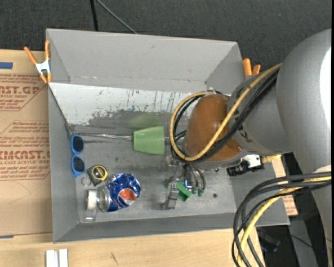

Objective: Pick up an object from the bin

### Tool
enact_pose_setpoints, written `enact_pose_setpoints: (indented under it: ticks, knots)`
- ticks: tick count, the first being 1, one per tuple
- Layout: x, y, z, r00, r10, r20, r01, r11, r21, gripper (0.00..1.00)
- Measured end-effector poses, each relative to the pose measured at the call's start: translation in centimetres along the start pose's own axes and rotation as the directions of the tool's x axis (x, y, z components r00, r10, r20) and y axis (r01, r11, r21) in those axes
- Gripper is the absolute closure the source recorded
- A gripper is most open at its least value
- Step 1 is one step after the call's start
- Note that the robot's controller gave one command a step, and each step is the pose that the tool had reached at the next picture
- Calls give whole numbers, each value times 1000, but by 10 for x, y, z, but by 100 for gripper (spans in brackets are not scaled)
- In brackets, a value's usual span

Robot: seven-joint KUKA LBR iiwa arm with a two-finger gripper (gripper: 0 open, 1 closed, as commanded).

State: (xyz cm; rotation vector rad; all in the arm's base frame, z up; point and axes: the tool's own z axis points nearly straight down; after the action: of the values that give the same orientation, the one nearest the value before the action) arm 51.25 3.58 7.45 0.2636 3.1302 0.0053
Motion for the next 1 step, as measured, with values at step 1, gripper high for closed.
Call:
enact_pose_setpoints:
  ticks: [1]
  knots:
    - [9, -66, 5, 999, 35, -3, -35, 999, 4, 0]
